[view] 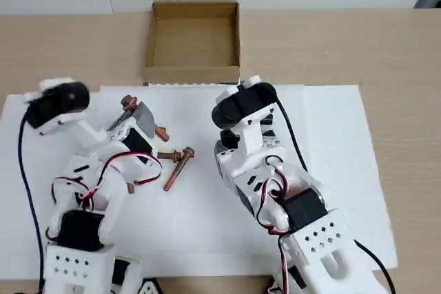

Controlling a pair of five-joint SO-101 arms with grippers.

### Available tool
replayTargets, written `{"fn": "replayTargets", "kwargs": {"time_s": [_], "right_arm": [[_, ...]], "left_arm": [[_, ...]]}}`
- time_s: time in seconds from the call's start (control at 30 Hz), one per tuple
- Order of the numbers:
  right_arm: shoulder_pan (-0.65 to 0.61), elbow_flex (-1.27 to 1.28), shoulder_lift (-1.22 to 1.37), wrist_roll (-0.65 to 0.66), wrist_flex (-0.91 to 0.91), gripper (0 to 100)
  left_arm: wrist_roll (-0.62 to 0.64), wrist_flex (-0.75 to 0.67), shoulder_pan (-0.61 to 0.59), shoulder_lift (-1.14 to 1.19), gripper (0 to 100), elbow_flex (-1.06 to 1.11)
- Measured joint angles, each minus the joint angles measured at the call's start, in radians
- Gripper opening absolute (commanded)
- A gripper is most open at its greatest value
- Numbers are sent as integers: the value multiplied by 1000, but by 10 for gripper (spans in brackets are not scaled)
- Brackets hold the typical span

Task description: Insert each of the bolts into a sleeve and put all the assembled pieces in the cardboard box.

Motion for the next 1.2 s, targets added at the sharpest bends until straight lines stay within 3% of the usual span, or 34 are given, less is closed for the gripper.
{"fn": "replayTargets", "kwargs": {"time_s": [0.37, 0.6, 0.9, 1.2], "right_arm": [[-97, 38, 0, 132, -66, 3], [-175, 38, 0, 181, -91, 3], [-176, 40, -54, 218, -101, 2], [-180, 40, -133, 269, -58, 2]], "left_arm": [[95, -6, 175, -160, 5, 29], [97, -11, 178, -178, 5, 60], [60, -25, 178, -180, 5, 81], [35, -152, 129, -178, 5, 110]]}}
